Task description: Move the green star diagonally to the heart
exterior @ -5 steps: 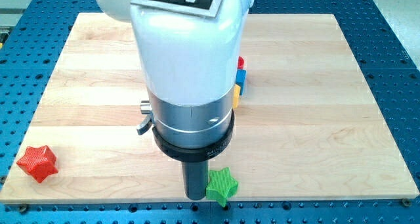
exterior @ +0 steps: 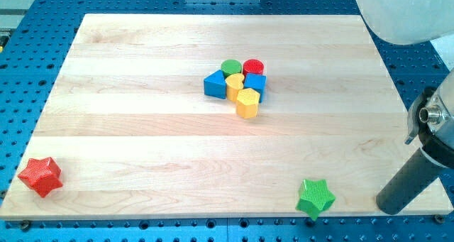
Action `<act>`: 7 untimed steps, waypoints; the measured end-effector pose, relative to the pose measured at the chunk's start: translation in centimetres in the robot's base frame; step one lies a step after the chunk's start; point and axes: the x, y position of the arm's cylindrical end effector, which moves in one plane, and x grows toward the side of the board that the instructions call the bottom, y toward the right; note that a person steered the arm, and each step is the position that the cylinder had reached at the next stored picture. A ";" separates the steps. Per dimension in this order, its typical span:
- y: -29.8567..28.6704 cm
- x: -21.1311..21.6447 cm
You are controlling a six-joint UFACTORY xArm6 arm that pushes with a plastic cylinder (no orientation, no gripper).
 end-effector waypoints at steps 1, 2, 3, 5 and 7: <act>-3.2 0.0; -11.4 0.0; -21.9 -3.5; -20.4 -7.0; -22.0 0.0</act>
